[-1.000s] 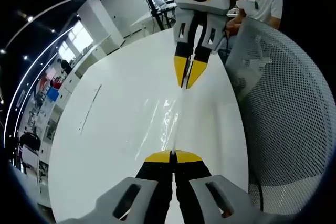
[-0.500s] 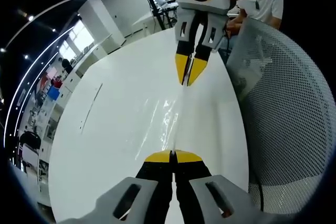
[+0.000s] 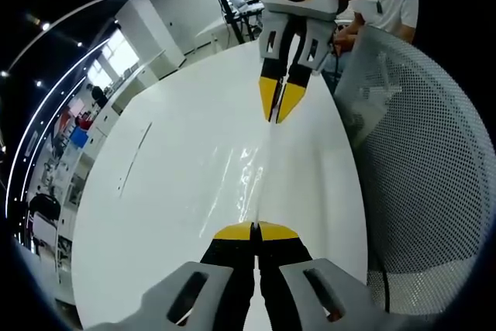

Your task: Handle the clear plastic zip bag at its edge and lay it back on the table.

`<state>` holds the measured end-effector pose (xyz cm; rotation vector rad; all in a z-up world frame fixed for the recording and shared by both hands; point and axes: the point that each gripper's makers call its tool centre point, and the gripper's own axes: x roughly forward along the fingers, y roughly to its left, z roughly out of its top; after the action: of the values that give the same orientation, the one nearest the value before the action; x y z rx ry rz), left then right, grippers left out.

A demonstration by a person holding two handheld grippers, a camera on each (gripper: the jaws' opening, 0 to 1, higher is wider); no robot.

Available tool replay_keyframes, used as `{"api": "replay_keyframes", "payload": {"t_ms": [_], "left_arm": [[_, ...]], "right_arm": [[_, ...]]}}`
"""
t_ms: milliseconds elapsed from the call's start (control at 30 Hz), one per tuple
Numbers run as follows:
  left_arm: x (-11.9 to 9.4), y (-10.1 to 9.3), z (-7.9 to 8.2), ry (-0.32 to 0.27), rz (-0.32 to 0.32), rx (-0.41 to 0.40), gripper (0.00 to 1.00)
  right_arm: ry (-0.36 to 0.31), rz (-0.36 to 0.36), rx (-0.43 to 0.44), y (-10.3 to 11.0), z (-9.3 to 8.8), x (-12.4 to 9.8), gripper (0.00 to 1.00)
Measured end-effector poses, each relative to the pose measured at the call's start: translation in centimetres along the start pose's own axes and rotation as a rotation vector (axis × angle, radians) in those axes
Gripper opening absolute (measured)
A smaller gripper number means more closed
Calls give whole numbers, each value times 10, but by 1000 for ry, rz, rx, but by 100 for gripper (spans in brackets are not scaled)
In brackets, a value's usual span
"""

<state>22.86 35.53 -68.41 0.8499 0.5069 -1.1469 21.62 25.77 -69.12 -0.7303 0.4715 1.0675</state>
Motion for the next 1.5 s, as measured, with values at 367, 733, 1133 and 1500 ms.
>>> {"api": "replay_keyframes", "payload": {"t_ms": [367,733,1133,1500], "left_arm": [[-1,0,0,3,-2,0,0],[-2,-2,-3,6,-4,-4,0],[-2,-1,-5,4,-1,-10,0],[-3,0,-5,5,1,-11,0]], "right_arm": [[-1,0,4,0,-1,-1,0],[-2,5,4,1,0,0,0],[-3,6,4,1,0,1,0],[-6,6,11,1,-1,2,0]]}}
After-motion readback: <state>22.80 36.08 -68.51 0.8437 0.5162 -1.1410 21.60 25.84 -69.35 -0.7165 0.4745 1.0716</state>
